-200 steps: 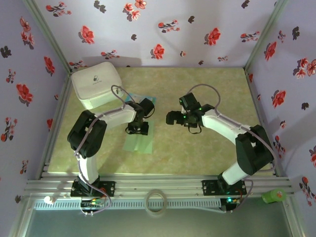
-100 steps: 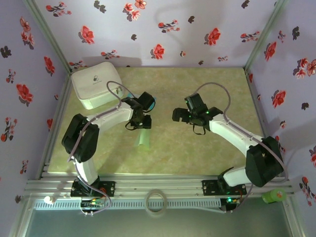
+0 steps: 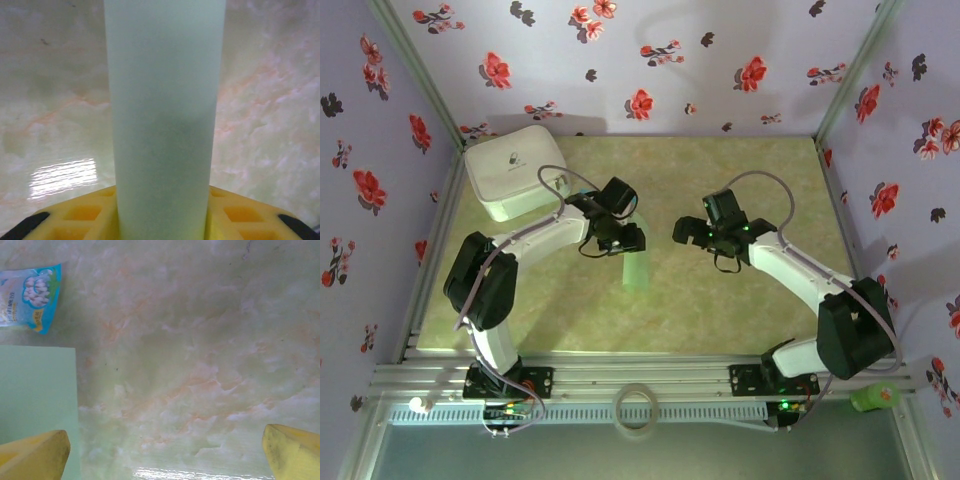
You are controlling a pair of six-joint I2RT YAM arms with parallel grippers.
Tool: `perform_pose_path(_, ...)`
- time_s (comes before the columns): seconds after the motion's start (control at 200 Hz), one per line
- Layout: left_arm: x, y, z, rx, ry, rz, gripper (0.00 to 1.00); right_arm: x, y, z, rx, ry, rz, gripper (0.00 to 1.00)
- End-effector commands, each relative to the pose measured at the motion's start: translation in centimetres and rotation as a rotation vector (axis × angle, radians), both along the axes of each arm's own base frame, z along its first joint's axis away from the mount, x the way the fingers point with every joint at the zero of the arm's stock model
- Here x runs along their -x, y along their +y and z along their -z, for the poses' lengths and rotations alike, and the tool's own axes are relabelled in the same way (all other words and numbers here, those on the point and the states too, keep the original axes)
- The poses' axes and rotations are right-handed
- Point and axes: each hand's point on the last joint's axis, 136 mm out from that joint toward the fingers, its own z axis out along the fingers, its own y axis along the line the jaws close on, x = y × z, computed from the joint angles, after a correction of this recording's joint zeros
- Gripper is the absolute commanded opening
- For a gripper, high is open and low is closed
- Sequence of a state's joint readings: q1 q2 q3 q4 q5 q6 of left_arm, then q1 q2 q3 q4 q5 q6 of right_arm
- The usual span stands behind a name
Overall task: Fold a paper plane with a square sheet of paper (pick it up from the middle)
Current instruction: First fold the square sheet of paper in half at the center of the table.
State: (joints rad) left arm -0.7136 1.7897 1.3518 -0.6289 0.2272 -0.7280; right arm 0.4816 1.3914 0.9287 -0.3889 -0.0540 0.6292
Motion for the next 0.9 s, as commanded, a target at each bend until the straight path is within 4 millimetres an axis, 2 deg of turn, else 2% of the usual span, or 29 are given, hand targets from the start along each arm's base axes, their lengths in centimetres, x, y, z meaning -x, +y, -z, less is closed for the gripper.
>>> perform_pose_path(0.0, 0.1, -1.7, -0.8, 0.087, 0.015, 0.006, 0.40, 0.0, 1.2, -0.4, -0.077, -0.001, -0.036, 0.99)
perform_pose_path(0.185, 0.2, -2.7, -0.8, 0.158, 0.037, 0.014, 0.40, -0.1, 3.1, -0.2, -0.148, 0.047, -0.080, 0.99)
perform_pose_path(0.395, 0.6, -3.5, -0.5, 0.247, 0.062, 0.009, 0.40, -0.4, 2.4, 0.0, -0.117, 0.047, -0.040, 0.99)
perform_pose_path(0.61, 1.2, -3.1, 1.1, 0.244, 0.095, 0.012, 0.41, -0.4, 2.1, -0.2, -0.108, 0.050, -0.022, 0.99)
perform_pose_path(0.895, 1.1, -2.3, 2.9, 0.261, 0.106, -0.015, 0.41, -0.5, 2.4, 0.0, -0.130, 0.060, -0.008, 0.99)
